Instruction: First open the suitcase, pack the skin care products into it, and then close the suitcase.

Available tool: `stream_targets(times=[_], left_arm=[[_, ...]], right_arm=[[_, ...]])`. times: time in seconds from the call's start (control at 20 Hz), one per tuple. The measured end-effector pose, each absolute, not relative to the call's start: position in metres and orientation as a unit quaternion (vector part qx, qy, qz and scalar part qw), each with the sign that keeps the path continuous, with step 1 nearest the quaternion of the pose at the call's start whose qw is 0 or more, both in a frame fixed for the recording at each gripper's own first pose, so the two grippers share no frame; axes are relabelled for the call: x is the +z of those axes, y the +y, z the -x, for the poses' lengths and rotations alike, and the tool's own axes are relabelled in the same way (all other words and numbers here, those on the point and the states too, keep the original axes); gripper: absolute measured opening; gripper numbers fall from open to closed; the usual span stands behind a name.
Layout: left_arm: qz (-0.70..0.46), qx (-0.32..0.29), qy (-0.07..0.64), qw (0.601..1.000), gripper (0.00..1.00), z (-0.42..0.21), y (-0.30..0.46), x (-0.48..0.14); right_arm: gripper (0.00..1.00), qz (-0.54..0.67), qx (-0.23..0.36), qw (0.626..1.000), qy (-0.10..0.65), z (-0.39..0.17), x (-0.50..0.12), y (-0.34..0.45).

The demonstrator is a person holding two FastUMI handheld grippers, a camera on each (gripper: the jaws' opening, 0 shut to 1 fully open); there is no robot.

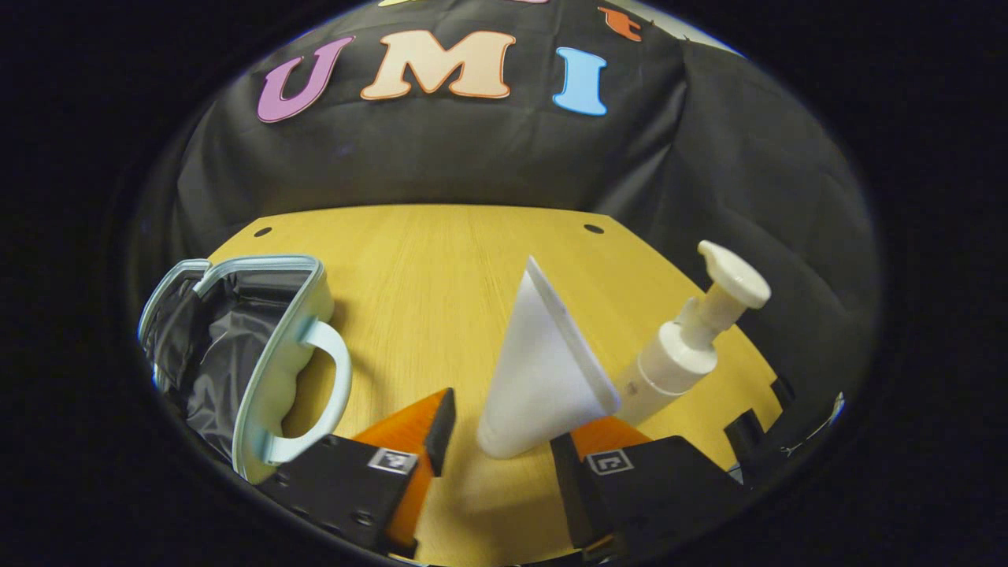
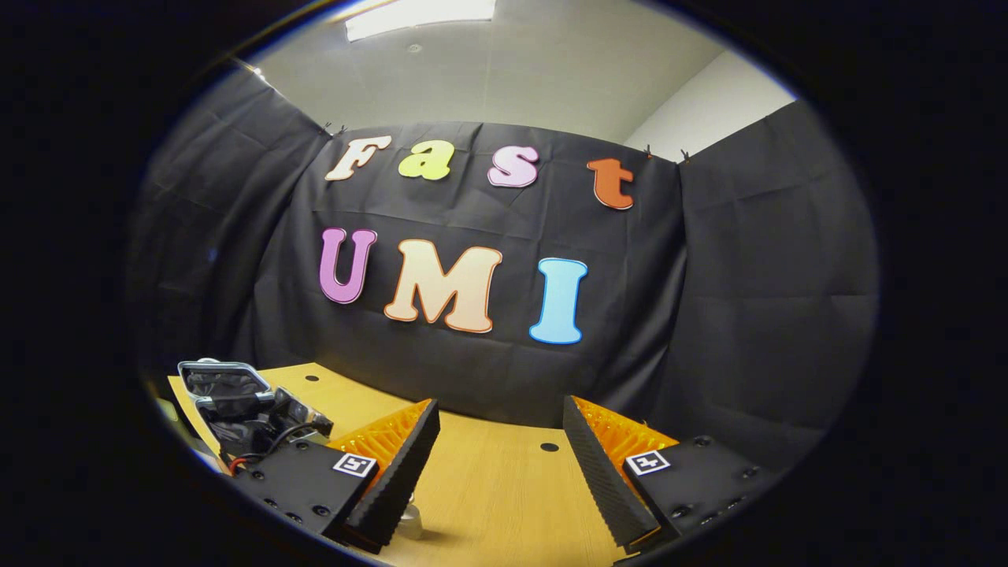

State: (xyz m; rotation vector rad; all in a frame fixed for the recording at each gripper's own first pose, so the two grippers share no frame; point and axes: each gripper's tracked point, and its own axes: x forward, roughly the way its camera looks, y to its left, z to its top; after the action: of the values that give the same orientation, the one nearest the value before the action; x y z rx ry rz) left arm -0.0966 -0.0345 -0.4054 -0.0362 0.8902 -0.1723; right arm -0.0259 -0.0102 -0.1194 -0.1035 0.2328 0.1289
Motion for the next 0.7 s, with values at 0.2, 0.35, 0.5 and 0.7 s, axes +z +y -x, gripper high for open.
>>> stream_targets(times=[0.2,0.35,0.5,0.7], left_arm=[[0.019,-0.086,0.433,0.897,0.34,0.095,-0.033,-0.398],[0.015,-0.084,0.417,0.905,0.34,0.087,-0.026,-0.367],[0.018,-0.076,0.397,0.914,0.31,0.08,-0.015,-0.329],[0.01,-0.054,0.365,0.929,0.31,0.071,0.006,-0.28]], right_arm=[[0.99,0.04,0.08,0.989,0.121,0.024,-0.132,0.003],[0.99,0.021,0.094,0.987,0.132,0.018,-0.15,0.018],[0.99,0.002,0.108,0.983,0.15,0.013,-0.177,0.036],[1.0,-0.007,0.127,0.975,0.182,0.014,-0.218,0.059]])
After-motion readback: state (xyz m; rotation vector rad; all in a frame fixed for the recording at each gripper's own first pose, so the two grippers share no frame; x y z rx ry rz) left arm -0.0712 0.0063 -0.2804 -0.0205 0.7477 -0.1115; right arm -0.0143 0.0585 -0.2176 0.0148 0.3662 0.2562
